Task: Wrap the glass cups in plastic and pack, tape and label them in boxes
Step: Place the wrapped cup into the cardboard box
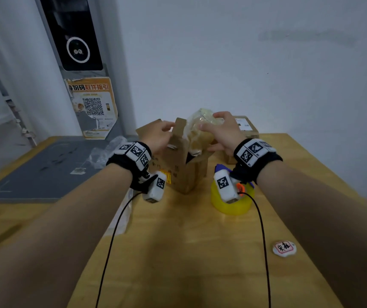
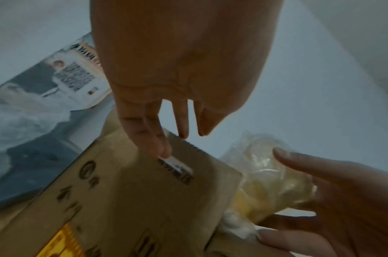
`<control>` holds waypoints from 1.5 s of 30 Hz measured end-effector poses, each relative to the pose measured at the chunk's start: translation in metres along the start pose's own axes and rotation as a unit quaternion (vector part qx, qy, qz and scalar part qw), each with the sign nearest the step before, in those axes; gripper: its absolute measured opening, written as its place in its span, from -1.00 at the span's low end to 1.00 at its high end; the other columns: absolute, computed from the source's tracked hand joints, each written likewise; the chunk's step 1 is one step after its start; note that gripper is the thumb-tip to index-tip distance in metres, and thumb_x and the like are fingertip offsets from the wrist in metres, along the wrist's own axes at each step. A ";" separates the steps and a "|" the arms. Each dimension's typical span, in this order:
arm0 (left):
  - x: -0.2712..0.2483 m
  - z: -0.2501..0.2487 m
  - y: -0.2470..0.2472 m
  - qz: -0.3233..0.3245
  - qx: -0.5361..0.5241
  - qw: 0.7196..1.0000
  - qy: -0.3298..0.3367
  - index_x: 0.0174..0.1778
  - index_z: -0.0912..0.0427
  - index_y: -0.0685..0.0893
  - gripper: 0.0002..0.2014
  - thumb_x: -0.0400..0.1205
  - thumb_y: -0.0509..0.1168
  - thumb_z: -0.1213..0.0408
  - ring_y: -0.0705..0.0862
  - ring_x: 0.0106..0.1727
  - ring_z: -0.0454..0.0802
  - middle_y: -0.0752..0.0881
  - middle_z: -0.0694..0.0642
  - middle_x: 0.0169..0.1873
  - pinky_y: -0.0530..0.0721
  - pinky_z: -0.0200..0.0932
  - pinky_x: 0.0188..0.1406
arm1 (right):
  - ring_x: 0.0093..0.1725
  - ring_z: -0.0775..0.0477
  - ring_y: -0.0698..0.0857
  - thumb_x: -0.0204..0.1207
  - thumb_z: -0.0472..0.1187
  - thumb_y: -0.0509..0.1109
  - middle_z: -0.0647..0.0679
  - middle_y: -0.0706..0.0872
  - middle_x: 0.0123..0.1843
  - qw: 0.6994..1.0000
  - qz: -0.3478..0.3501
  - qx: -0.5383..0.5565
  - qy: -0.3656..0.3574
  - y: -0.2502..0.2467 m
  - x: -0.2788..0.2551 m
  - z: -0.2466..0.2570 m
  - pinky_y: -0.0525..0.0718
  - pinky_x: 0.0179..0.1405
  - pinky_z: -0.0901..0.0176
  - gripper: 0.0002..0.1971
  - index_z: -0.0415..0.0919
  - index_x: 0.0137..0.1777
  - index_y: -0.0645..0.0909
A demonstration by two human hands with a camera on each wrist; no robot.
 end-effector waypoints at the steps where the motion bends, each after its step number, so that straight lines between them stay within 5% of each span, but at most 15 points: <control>1: 0.003 0.004 0.006 0.026 0.027 0.999 0.008 0.53 0.06 0.64 -0.64 0.84 0.15 0.31 0.67 0.40 0.29 0.63 0.11 0.51 0.69 0.06 0.22 | 0.35 -0.25 0.56 0.46 -0.08 0.70 -0.03 0.40 0.38 1.000 0.003 0.001 0.004 0.002 0.001 -0.003 0.88 -0.14 -0.36 -0.33 0.00 0.50 0.45; 3: 0.005 0.006 0.004 0.019 0.061 0.997 0.030 0.37 0.13 0.78 -0.66 0.85 0.12 0.27 0.67 0.39 0.24 0.72 0.15 0.40 0.62 -0.03 0.18 | 0.32 -0.28 0.57 0.48 -0.09 0.68 -0.07 0.42 0.39 1.000 0.006 0.011 0.015 0.003 0.003 -0.009 0.86 -0.13 -0.42 -0.33 0.02 0.52 0.43; 6: 0.010 0.022 -0.023 -0.093 0.078 0.993 0.004 -0.02 0.04 0.86 -0.70 0.78 0.19 0.20 0.76 0.21 0.12 0.83 0.05 0.21 0.68 -0.06 0.20 | 0.31 -0.32 0.58 0.50 -0.10 0.67 -0.08 0.44 0.40 0.999 0.007 0.024 0.025 0.002 0.006 -0.016 0.85 -0.10 -0.46 -0.33 0.05 0.52 0.41; 9: 0.009 0.058 -0.030 -0.110 0.128 0.983 -0.075 0.22 0.06 0.78 -0.76 0.68 0.31 0.26 0.69 0.36 0.20 0.76 0.10 0.31 0.62 -0.05 0.32 | 0.36 -0.34 0.59 0.50 -0.09 0.67 -0.10 0.45 0.47 0.999 0.012 0.023 0.021 0.004 0.009 -0.018 0.85 -0.12 -0.46 -0.33 0.07 0.51 0.40; 13: 0.004 0.098 -0.017 -0.078 0.197 0.965 -0.153 0.43 0.05 0.61 -0.61 0.68 0.18 0.28 0.31 0.63 0.38 0.45 0.22 0.55 0.33 0.30 0.62 | 0.40 -0.31 0.60 0.48 -0.06 0.67 -0.06 0.44 0.50 1.000 0.015 0.011 0.013 0.010 0.012 -0.022 0.86 -0.18 -0.43 -0.37 0.14 0.44 0.41; 18: 0.012 0.091 0.012 0.015 0.214 0.976 -0.044 0.56 -0.26 0.53 -0.38 0.67 0.05 0.43 -0.07 0.80 0.28 0.14 -0.06 0.77 -0.14 0.46 0.72 | 0.38 -0.34 0.63 0.44 -0.02 0.69 -0.05 0.45 0.52 0.999 0.019 0.021 0.017 0.014 0.016 -0.032 0.86 -0.36 -0.18 -0.37 0.18 0.41 0.43; 20: 0.015 0.090 0.021 0.041 0.189 0.981 0.007 0.50 -0.19 0.63 -0.41 0.74 -0.02 0.48 0.02 0.79 0.23 0.33 0.04 0.73 -0.09 0.26 0.77 | 0.38 -0.35 0.64 0.42 0.00 0.70 -0.06 0.46 0.52 0.999 0.022 0.025 0.015 0.015 0.018 -0.034 0.84 -0.39 -0.15 -0.35 0.19 0.42 0.44; 22: 0.016 0.097 0.022 0.030 0.158 0.987 0.023 0.49 -0.07 0.66 -0.46 0.79 -0.04 0.47 0.08 0.77 0.20 0.45 0.04 0.67 -0.06 0.10 0.78 | 0.38 -0.32 0.62 0.43 -0.01 0.70 -0.06 0.45 0.53 0.999 0.016 0.028 0.013 0.013 0.020 -0.036 0.88 -0.27 -0.32 -0.35 0.18 0.44 0.43; 25: 0.016 0.107 0.019 0.036 0.137 0.989 0.032 0.53 -0.04 0.63 -0.56 0.84 0.04 0.41 0.13 0.75 0.20 0.49 0.04 0.64 -0.01 0.13 0.77 | 0.39 -0.33 0.61 0.45 0.00 0.69 -0.09 0.45 0.52 0.999 0.021 0.036 0.018 0.011 0.022 -0.041 0.88 -0.23 -0.33 -0.35 0.18 0.44 0.42; 27: 0.015 0.108 0.013 0.047 0.131 0.990 0.035 0.40 -0.24 0.69 -0.64 0.83 0.18 0.27 0.27 0.68 0.22 0.59 0.02 0.53 0.13 0.25 0.74 | 0.39 -0.34 0.60 0.44 0.00 0.69 -0.10 0.46 0.50 0.999 0.025 0.039 0.022 0.011 0.023 -0.043 0.87 -0.24 -0.28 -0.32 0.18 0.45 0.39; 30: 0.013 0.109 0.007 0.046 0.111 0.992 0.026 -0.05 -0.63 0.74 -0.81 0.63 0.38 -0.09 0.46 0.52 0.19 0.68 -0.08 0.30 0.45 0.28 0.59 | 0.39 -0.35 0.62 0.35 0.02 0.74 -0.10 0.47 0.49 0.999 0.026 0.037 0.023 0.011 0.026 -0.041 0.87 -0.24 -0.32 -0.23 0.16 0.45 0.35; 33: 0.006 0.106 0.008 0.028 0.088 0.996 0.009 -0.15 -0.70 0.71 -0.85 0.51 0.45 -0.21 0.49 0.50 0.14 0.68 -0.04 0.29 0.54 0.20 0.54 | 0.33 -0.33 0.68 0.25 0.06 0.76 -0.07 0.52 0.42 0.999 0.028 -0.019 -0.005 0.014 0.028 -0.030 0.85 -0.28 -0.25 -0.18 0.14 0.43 0.37; 39: -0.010 0.074 0.004 0.039 0.113 0.993 0.007 0.45 0.05 0.73 -0.60 0.66 0.50 0.22 0.64 0.43 0.01 0.73 0.04 0.39 0.56 -0.06 0.47 | 0.07 -0.06 0.64 0.41 0.02 0.71 -0.01 0.47 0.40 0.968 0.092 -0.227 -0.061 0.029 0.029 -0.004 0.86 -0.21 -0.39 -0.26 0.09 0.49 0.37; 42: -0.009 0.073 0.001 0.046 0.120 0.992 -0.016 0.40 0.10 0.77 -0.56 0.59 0.57 0.16 0.69 0.27 -0.03 0.77 0.06 0.31 0.60 -0.14 0.28 | 0.17 -0.16 0.63 0.42 0.02 0.70 -0.01 0.44 0.45 0.949 0.130 -0.282 -0.058 0.039 0.028 0.000 0.86 -0.29 -0.21 -0.28 0.09 0.48 0.37; 45: -0.011 0.080 0.003 0.035 0.126 0.991 -0.032 0.34 0.05 0.81 -0.55 0.53 0.63 0.13 0.68 0.29 -0.02 0.78 0.04 0.30 0.59 -0.12 0.29 | 0.27 -0.21 0.62 0.40 -0.02 0.72 -0.01 0.45 0.43 0.933 0.158 -0.314 -0.074 0.050 0.028 0.006 0.78 -0.31 -0.09 -0.27 0.04 0.49 0.41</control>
Point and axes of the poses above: each hand's wrist, its own x-axis towards the middle knuckle, its own y-axis out of the palm, z = x × y, the point moved 9 cm from there along x, towards the middle knuckle
